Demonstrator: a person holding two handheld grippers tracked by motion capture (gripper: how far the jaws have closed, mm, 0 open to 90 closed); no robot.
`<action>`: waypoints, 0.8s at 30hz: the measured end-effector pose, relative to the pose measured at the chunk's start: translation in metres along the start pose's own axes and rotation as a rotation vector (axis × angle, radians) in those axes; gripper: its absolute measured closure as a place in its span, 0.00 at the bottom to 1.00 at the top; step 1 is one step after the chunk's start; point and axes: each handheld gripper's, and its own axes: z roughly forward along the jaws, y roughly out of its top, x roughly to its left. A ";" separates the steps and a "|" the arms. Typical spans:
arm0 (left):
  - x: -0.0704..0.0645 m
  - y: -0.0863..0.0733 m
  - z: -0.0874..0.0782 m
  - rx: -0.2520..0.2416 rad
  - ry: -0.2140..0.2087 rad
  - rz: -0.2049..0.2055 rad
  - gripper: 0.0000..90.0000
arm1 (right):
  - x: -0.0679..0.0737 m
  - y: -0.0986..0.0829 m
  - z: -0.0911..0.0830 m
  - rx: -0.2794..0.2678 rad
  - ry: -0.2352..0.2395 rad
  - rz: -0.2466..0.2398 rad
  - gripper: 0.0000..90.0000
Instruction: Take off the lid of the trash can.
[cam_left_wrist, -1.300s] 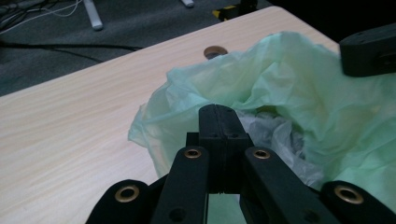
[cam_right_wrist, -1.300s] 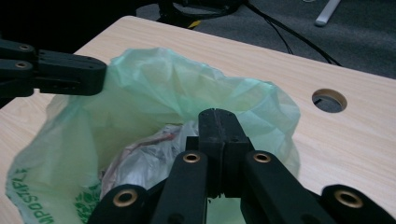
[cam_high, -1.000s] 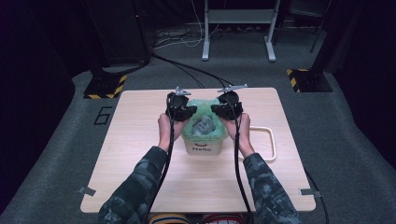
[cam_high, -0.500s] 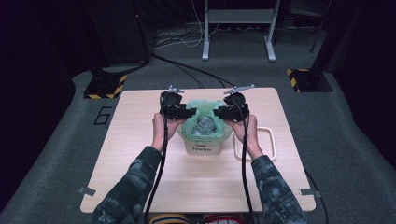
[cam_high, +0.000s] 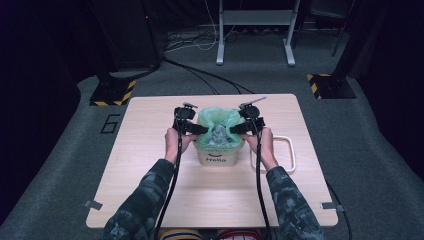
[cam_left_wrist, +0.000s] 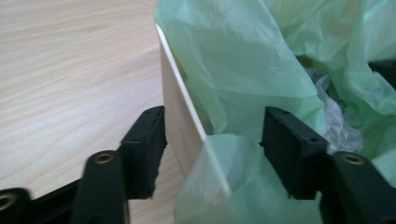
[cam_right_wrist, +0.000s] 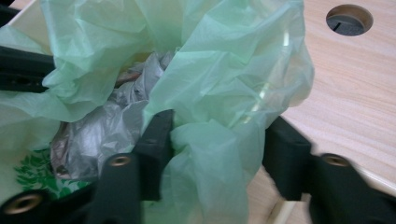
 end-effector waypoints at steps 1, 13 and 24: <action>-0.001 0.000 -0.001 -0.011 0.011 0.001 0.54 | 0.000 0.000 0.000 -0.010 -0.009 0.002 0.61; 0.003 0.003 -0.014 -0.129 0.080 0.002 0.83 | -0.003 0.003 -0.023 -0.148 -0.051 -0.014 0.89; 0.000 0.006 -0.025 -0.166 0.099 0.021 0.94 | 0.007 0.010 -0.033 -0.179 -0.027 -0.040 0.96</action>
